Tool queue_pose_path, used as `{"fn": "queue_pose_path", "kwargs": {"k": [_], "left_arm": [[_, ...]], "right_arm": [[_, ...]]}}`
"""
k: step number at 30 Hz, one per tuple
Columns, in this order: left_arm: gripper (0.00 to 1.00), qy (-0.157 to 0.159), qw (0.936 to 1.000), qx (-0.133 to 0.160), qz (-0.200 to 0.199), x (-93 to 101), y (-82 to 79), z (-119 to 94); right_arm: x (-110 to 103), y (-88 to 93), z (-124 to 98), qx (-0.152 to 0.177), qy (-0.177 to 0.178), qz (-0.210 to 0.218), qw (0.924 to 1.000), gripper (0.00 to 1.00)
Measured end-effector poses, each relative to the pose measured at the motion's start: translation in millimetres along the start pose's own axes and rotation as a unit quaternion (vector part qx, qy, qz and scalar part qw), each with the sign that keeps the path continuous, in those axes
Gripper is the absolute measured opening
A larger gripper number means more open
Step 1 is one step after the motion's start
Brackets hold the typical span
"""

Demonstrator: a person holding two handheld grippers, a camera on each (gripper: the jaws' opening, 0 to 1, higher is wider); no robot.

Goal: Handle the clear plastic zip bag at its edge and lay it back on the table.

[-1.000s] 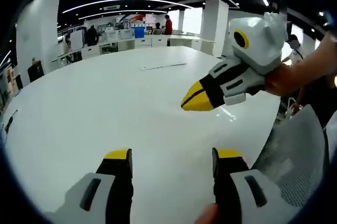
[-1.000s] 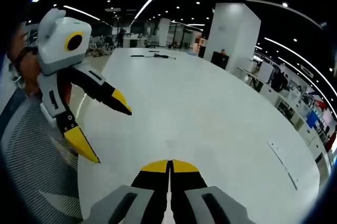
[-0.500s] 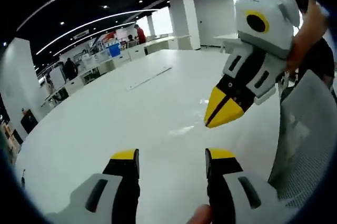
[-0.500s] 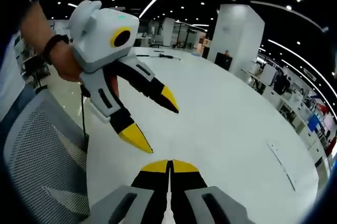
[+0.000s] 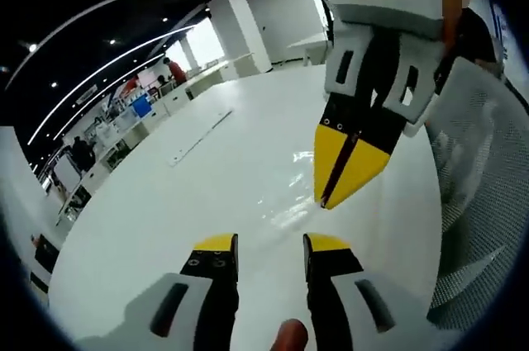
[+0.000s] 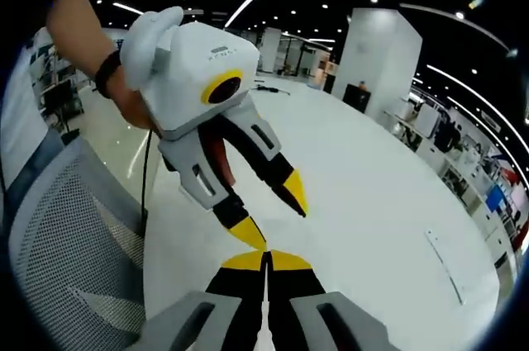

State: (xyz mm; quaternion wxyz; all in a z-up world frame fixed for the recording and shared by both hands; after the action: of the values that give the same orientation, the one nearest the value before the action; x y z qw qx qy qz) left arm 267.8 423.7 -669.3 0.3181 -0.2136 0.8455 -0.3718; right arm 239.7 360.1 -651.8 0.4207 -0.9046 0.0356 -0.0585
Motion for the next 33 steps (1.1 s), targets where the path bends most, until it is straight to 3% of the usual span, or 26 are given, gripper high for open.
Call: {"fn": "queue_pose_path", "kwargs": {"k": [10,16,23,30,33], "left_arm": [[0.02,0.008,1.0000,0.004,0.000,-2.1,2.6,0.4],[0.00,0.021,0.9997,0.000,-0.008,2.8,4.3,-2.1],[0.00,0.016,0.9998,-0.007,0.004,6.0,1.2,-3.3],[0.00,0.009,0.9998,-0.009,0.018,7.3,-7.3,-0.9],[0.00,0.013,0.9994,-0.015,0.027,11.3,-5.4,0.7]], "right_arm": [[-0.2,3.4,-0.6,-0.002,-0.001,0.000,1.0000,0.00],[-2.6,3.6,-3.2,-0.002,0.003,0.003,1.0000,0.00],[1.1,3.0,-5.4,-0.005,0.020,-0.003,0.9998,0.00],[3.7,-5.1,-4.9,-0.018,0.039,-0.037,0.9984,0.12],[8.6,-8.8,-1.8,-0.026,0.040,-0.059,0.9971,0.12]]}}
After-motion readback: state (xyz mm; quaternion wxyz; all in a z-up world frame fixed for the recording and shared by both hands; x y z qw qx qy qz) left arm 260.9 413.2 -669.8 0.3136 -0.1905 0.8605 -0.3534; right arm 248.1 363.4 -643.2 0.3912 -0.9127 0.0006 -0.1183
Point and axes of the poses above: the point that each gripper's makers call its tool centre point, and the gripper's own axes: z roughly forward along the fingers, x roughly to its right, y roughly out of its underside, the point moved 4 cm from there along -z, roughly backward along the fingers, and after that the axes turned 9 degrees about -y, right-handed, at the moved point
